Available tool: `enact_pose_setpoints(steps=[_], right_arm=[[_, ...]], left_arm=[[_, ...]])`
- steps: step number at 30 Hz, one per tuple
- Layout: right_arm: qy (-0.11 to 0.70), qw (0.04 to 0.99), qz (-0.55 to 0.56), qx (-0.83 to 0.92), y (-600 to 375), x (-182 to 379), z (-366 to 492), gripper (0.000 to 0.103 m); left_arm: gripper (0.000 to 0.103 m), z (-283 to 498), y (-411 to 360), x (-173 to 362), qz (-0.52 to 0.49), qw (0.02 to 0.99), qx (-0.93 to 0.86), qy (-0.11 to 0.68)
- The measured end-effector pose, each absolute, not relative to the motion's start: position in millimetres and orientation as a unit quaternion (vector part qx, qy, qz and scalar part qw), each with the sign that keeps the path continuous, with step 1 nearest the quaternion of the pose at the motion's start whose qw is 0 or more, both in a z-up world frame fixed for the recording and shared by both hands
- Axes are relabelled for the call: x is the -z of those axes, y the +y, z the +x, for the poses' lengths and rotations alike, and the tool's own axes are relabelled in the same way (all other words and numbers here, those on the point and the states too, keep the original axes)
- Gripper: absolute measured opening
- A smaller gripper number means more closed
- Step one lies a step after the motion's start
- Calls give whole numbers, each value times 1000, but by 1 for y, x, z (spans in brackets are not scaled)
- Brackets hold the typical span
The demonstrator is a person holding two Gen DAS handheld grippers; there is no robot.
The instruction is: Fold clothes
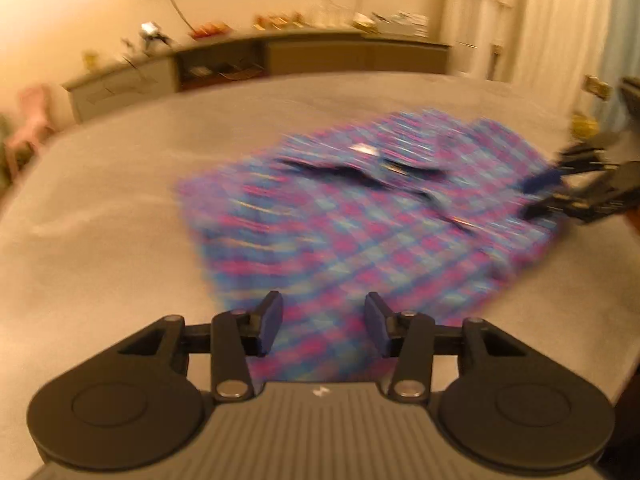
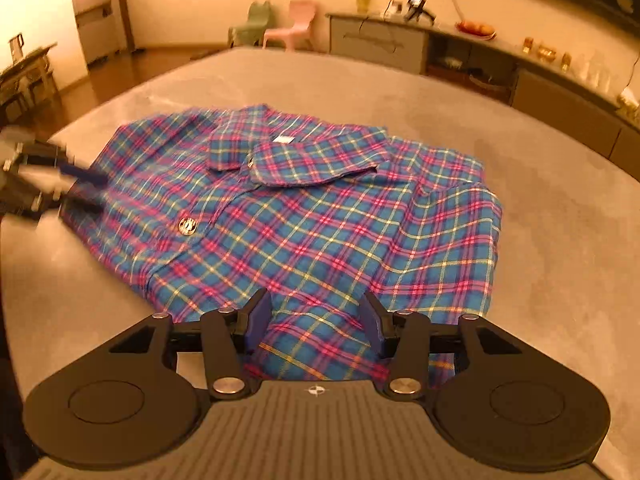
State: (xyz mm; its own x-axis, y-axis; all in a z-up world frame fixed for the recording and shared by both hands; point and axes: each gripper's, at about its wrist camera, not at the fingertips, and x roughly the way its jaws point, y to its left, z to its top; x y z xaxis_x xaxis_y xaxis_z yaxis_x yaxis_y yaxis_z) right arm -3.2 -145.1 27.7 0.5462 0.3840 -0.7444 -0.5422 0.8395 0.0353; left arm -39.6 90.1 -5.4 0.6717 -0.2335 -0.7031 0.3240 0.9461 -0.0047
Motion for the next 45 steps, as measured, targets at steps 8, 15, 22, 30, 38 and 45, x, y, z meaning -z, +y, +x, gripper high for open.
enact_pose_setpoints(steps=[8,15,22,30,38,45], right_arm=[[331,916,-103,-201,-158,-45,22,53],[352,921,-85,-143,-180,-16,67,50],[363,924,-57,-110,-203,-8,87,50],[296,930,-122,-180,-150,-46,8,50],[356,904,-116,-207,-134,-8,3,54],[348,914,-89,-187,-142,1,25,54]], left_arm=[[45,19,94,4,36,921,85,380],[46,70,84,22,44,911,58,405],[41,107,76,21,40,916,40,398],[40,37,49,3,96,918,95,372],[48,15,55,25,95,913,114,379],[48,40,41,26,97,920,85,371]])
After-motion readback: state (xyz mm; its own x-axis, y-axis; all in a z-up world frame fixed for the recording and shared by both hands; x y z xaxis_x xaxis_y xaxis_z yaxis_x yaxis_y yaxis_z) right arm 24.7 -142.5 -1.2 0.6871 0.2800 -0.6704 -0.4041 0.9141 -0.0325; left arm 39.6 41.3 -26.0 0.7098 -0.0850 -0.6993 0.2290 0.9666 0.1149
